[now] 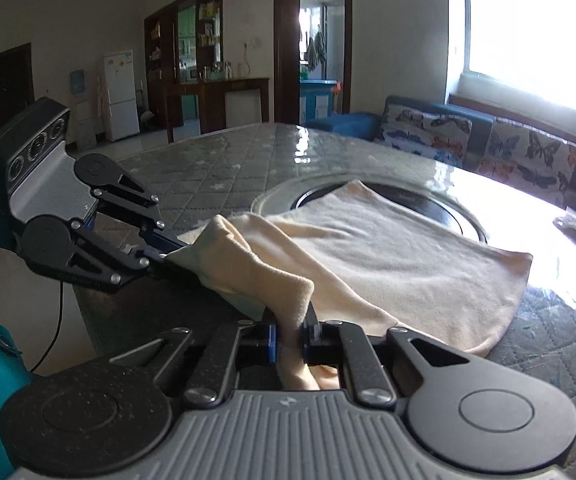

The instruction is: Fold clothes

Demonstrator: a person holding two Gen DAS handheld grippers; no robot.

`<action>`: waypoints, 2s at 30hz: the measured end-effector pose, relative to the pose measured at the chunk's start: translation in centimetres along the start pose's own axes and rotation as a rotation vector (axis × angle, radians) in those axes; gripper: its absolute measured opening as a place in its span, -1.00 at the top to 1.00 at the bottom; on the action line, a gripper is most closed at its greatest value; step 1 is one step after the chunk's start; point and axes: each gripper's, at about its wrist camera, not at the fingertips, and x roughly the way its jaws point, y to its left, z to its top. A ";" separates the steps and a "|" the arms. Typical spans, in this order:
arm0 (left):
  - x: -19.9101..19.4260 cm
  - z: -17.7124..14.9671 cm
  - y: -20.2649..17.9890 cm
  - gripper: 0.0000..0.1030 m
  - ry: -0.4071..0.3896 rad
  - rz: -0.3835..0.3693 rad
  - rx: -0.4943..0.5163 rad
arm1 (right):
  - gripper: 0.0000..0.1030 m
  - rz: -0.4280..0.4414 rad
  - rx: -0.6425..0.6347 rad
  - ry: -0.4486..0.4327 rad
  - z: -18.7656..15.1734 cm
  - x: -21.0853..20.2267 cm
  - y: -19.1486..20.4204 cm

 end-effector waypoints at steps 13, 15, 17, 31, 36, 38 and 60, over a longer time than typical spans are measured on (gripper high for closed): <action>-6.8 1.5 -1.9 0.77 -0.049 -0.131 -0.052 | 0.82 0.083 -0.048 -0.004 0.3 -5.8 2.6; -7.7 1.6 -2.4 0.77 -0.048 -0.157 -0.054 | 0.82 0.112 -0.053 0.021 0.6 -7.3 3.1; -8.2 1.8 -2.7 0.77 -0.044 -0.168 -0.046 | 0.82 0.127 -0.051 0.046 0.9 -7.9 3.4; -1.8 6.0 4.1 0.77 -0.089 -0.036 -0.039 | 0.82 0.050 -0.117 0.066 6.7 -3.7 -2.8; 3.0 6.3 7.1 0.78 -0.046 0.023 -0.066 | 0.82 0.007 -0.134 0.097 8.3 1.0 -6.3; 5.1 6.2 8.2 0.78 -0.021 0.046 -0.086 | 0.82 -0.012 -0.147 0.106 8.5 3.0 -7.4; 7.9 6.3 8.9 0.57 0.021 0.144 -0.233 | 0.67 -0.224 0.210 0.072 1.6 3.7 -10.7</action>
